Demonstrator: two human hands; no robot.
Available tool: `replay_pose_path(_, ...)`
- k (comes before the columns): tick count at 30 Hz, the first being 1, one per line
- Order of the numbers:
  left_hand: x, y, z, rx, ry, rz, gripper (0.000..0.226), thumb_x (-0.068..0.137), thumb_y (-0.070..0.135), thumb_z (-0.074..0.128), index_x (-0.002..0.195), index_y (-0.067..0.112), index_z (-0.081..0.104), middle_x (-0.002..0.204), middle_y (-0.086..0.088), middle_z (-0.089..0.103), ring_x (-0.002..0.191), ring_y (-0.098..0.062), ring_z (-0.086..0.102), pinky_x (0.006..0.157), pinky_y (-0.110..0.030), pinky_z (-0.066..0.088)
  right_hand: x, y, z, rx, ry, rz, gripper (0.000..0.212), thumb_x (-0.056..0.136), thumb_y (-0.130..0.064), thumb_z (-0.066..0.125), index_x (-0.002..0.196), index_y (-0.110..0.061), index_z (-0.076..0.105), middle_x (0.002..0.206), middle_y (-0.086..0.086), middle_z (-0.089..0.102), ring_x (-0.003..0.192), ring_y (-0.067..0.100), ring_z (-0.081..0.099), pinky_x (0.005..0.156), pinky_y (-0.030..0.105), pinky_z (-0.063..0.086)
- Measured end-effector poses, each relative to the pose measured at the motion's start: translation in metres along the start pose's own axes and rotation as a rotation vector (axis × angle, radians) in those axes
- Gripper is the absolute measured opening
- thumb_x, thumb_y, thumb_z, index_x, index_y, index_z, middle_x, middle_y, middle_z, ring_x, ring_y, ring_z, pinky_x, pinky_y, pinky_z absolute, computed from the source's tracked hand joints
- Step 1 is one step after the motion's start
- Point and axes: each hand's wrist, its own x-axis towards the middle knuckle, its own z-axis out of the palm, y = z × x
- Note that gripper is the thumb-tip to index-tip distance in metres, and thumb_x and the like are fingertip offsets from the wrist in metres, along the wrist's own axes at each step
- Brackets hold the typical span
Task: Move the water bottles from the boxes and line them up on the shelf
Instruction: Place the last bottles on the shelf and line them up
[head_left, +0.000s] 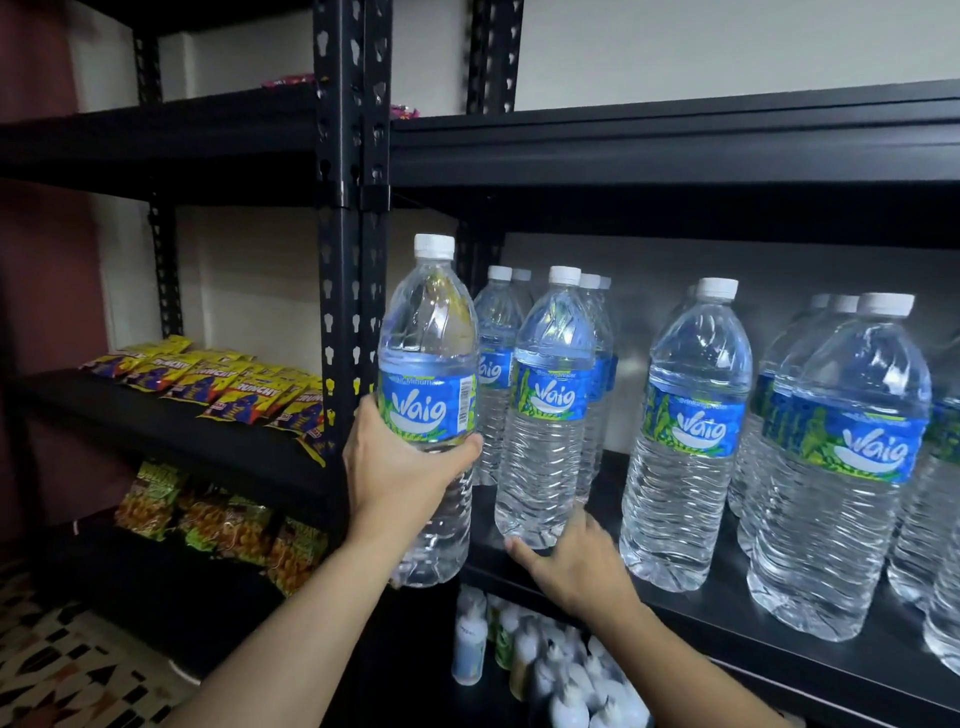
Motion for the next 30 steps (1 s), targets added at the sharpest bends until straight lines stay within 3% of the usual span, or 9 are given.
replay_pose_path(2,0.013,-0.001,0.008,-0.007,-0.009,0.006,0.073,0.047,0.044,0.092,0.101,0.02,0.049,0.103,0.001,0.06,0.101,-0.02,0.056,0.084,-0.03,0.045,-0.003,0.0,-0.003,-0.152,-0.073,0.001,0.139,0.051,-0.095,0.003,0.146,0.0,0.035,0.156,0.022,0.033,0.146,0.031,0.029,0.12,0.038,0.025)
replay_pose_path(4,0.027,-0.001,0.019,-0.008,-0.017,0.009,0.074,0.049,0.042,0.093,0.104,0.019,0.049,0.107,0.001,0.059,0.106,-0.02,0.054,0.086,-0.029,0.042,-0.007,0.0,-0.006,-0.21,-0.089,-0.017,0.143,0.047,-0.091,-0.006,0.149,0.002,0.03,0.16,0.022,0.025,0.15,0.03,0.021,0.122,0.038,0.019)
replay_pose_path(8,0.052,-0.006,0.043,-0.013,-0.041,-0.005,0.078,0.05,0.042,0.093,0.111,0.02,0.05,0.112,0.001,0.06,0.112,-0.02,0.054,0.095,-0.035,0.047,-0.006,0.001,-0.006,-0.248,-0.104,-0.041,0.142,0.048,-0.092,-0.007,0.149,0.002,0.031,0.159,0.02,0.028,0.15,0.029,0.022,0.122,0.038,0.019)
replay_pose_path(13,0.071,-0.008,0.064,-0.029,-0.065,-0.02,0.071,0.052,0.036,0.093,0.105,0.017,0.05,0.104,0.002,0.059,0.1,-0.016,0.055,0.082,-0.028,0.045,-0.004,0.002,-0.002,-0.275,-0.113,-0.028,0.149,0.042,-0.094,-0.013,0.149,0.001,0.031,0.158,0.019,0.029,0.149,0.028,0.023,0.122,0.038,0.02)
replay_pose_path(18,0.084,-0.015,0.078,-0.052,-0.045,-0.062,0.075,0.047,0.04,0.093,0.104,0.02,0.049,0.106,-0.001,0.063,0.105,-0.022,0.06,0.091,-0.04,0.052,-0.004,0.0,-0.005,-0.27,-0.135,-0.021,0.144,0.047,-0.091,-0.008,0.15,0.001,0.028,0.16,0.018,0.026,0.15,0.027,0.02,0.123,0.037,0.016)
replay_pose_path(30,0.068,-0.035,0.089,0.008,-0.144,-0.04,0.078,0.048,0.043,0.092,0.108,0.017,0.049,0.106,-0.001,0.058,0.102,-0.02,0.056,0.087,-0.04,0.051,-0.001,0.001,-0.004,-0.213,-0.152,-0.013,0.151,0.037,-0.095,-0.008,0.148,-0.001,0.033,0.159,0.017,0.029,0.149,0.028,0.021,0.123,0.037,0.017)
